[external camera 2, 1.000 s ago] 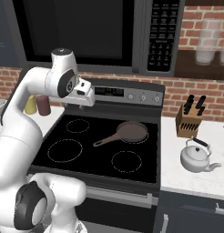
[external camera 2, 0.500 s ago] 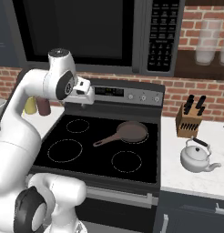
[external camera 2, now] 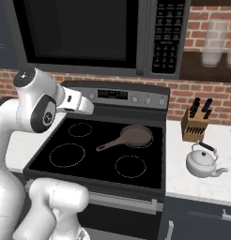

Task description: Pick the kettle from the counter and place it on a stove burner. Then turn the burner on.

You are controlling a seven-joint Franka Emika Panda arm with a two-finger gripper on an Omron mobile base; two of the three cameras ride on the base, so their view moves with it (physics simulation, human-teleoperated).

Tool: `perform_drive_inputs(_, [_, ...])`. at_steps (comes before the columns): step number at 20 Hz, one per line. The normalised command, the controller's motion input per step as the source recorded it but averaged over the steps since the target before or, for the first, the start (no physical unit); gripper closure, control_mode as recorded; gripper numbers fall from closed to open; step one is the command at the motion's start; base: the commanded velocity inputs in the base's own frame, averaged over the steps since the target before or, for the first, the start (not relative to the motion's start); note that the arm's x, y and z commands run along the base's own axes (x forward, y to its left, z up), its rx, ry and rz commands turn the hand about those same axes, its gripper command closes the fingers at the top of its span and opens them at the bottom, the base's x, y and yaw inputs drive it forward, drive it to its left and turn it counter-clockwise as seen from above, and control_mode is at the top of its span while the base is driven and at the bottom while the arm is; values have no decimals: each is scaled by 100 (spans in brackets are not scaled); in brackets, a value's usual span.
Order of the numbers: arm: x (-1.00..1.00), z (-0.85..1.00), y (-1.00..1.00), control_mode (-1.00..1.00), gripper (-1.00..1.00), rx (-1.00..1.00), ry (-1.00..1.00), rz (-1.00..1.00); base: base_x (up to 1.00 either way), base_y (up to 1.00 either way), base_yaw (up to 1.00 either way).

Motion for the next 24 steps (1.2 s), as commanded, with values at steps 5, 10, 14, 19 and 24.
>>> perform_drive_inputs(5, [-61,53,-83,-100,-100,1,-14,-35,0,0,0])
perform_drive_inputs(10, [-21,70,-100,-100,-100,12,1,-40,0,0,0])
perform_drive_inputs(14, [-1,71,-98,-100,-100,15,11,-36,0,0,0])
perform_drive_inputs(19, [0,21,-86,-100,-100,14,18,-31,0,0,0])
perform_drive_inputs(24, [18,-41,-82,-100,-100,12,15,-24,0,0,0])
